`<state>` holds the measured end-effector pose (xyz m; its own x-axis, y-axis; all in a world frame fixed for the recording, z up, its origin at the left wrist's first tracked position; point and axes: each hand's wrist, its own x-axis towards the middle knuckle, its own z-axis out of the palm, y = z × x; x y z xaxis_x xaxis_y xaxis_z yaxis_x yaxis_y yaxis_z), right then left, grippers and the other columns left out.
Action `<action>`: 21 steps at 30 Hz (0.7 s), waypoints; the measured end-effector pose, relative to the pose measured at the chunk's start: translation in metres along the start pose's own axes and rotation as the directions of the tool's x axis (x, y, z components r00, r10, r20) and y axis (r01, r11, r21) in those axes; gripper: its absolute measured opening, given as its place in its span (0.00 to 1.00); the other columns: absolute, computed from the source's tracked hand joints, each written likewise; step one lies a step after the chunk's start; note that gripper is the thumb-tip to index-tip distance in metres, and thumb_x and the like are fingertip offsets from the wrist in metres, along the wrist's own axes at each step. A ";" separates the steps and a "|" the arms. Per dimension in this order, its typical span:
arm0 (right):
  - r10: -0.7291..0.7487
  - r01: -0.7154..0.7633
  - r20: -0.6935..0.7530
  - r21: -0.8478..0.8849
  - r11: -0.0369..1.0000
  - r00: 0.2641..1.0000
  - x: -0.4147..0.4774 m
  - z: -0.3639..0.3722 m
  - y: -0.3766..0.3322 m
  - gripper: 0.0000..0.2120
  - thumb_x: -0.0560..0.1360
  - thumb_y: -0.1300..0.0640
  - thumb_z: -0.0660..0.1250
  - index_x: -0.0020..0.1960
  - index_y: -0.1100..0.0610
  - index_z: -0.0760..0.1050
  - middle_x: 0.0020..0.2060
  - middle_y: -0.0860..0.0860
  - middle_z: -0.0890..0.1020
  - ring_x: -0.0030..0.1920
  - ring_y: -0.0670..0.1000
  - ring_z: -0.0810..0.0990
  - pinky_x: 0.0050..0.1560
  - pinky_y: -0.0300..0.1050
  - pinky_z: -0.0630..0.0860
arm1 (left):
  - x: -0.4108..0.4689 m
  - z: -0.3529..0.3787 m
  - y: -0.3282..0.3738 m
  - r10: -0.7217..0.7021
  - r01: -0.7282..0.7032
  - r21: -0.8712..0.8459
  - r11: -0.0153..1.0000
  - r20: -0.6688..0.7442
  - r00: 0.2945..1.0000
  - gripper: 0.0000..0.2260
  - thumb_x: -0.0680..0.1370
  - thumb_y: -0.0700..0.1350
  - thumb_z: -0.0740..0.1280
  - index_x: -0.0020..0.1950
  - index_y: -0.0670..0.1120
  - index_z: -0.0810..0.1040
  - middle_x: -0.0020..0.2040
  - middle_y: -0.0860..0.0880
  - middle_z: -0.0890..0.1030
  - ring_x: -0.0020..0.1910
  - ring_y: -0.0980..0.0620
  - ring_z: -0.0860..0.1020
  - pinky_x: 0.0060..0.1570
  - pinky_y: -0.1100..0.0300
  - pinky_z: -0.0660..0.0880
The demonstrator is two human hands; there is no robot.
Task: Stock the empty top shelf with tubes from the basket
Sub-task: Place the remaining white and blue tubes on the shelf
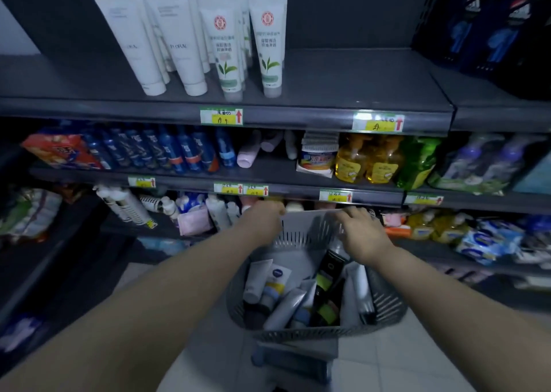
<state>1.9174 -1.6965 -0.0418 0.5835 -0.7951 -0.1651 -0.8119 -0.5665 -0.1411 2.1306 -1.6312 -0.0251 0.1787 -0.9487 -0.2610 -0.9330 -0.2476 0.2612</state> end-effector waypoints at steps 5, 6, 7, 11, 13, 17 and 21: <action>0.087 -0.090 0.115 0.017 0.996 0.990 -0.005 0.037 0.016 0.22 0.76 0.59 0.61 0.69 0.50 0.65 0.67 0.52 0.67 0.68 0.57 0.64 0.62 0.55 0.66 | 0.011 0.055 -0.011 -0.043 0.059 -0.095 0.994 0.172 0.984 0.17 0.78 0.40 0.63 0.67 0.44 0.74 0.63 0.43 0.78 0.59 0.44 0.77 0.52 0.58 0.73; 0.101 -0.104 0.130 0.014 0.994 0.986 -0.007 0.043 0.018 0.22 0.76 0.59 0.61 0.69 0.50 0.65 0.67 0.52 0.67 0.68 0.57 0.64 0.62 0.54 0.66 | 0.011 0.065 -0.013 -0.055 0.080 -0.117 0.990 0.203 0.978 0.17 0.78 0.40 0.63 0.66 0.44 0.74 0.63 0.43 0.77 0.58 0.44 0.77 0.52 0.57 0.73; 0.112 -0.114 0.143 0.003 0.994 0.983 -0.008 0.048 0.021 0.22 0.76 0.59 0.61 0.70 0.50 0.65 0.67 0.53 0.68 0.67 0.57 0.64 0.62 0.54 0.66 | 0.011 0.074 -0.015 -0.066 0.099 -0.130 0.987 0.237 0.969 0.16 0.78 0.40 0.63 0.66 0.44 0.73 0.63 0.43 0.77 0.59 0.44 0.76 0.55 0.57 0.74; 0.127 -0.124 0.237 -0.027 0.992 0.963 -0.002 0.070 0.031 0.24 0.76 0.59 0.61 0.71 0.51 0.63 0.65 0.54 0.68 0.67 0.58 0.64 0.66 0.57 0.65 | 0.015 0.100 -0.017 -0.085 0.141 -0.168 0.976 0.301 0.950 0.19 0.79 0.44 0.64 0.70 0.43 0.69 0.71 0.43 0.69 0.68 0.44 0.70 0.65 0.56 0.68; 0.107 -0.109 0.293 -0.007 0.994 0.950 0.004 0.080 0.033 0.24 0.76 0.61 0.61 0.71 0.52 0.64 0.67 0.55 0.67 0.68 0.59 0.63 0.66 0.57 0.65 | 0.015 0.109 -0.016 -0.119 0.185 -0.191 0.964 0.314 0.942 0.16 0.79 0.45 0.64 0.64 0.40 0.74 0.66 0.41 0.74 0.63 0.42 0.73 0.61 0.54 0.71; -0.021 0.023 0.370 -0.002 1.000 0.929 0.015 0.102 0.031 0.23 0.75 0.61 0.62 0.69 0.53 0.66 0.67 0.56 0.68 0.68 0.59 0.66 0.61 0.53 0.69 | 0.008 0.123 -0.014 -0.216 0.282 -0.194 0.939 0.302 0.928 0.07 0.80 0.44 0.61 0.47 0.44 0.77 0.49 0.39 0.80 0.49 0.44 0.77 0.52 0.53 0.76; -0.151 0.140 0.415 0.057 0.988 0.897 0.032 0.128 0.027 0.21 0.73 0.63 0.64 0.66 0.57 0.69 0.61 0.58 0.72 0.62 0.58 0.71 0.53 0.47 0.73 | 0.001 0.135 -0.016 -0.285 0.356 -0.181 0.917 0.329 0.900 0.10 0.82 0.43 0.60 0.56 0.41 0.78 0.61 0.38 0.78 0.60 0.42 0.76 0.48 0.62 0.67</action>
<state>1.9164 -1.7093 -0.1762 0.6542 -0.5379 -0.5317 -0.7196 -0.6590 -0.2187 2.1036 -1.6018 -0.1551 0.3239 -0.7187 -0.6153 -0.7349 -0.6007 0.3148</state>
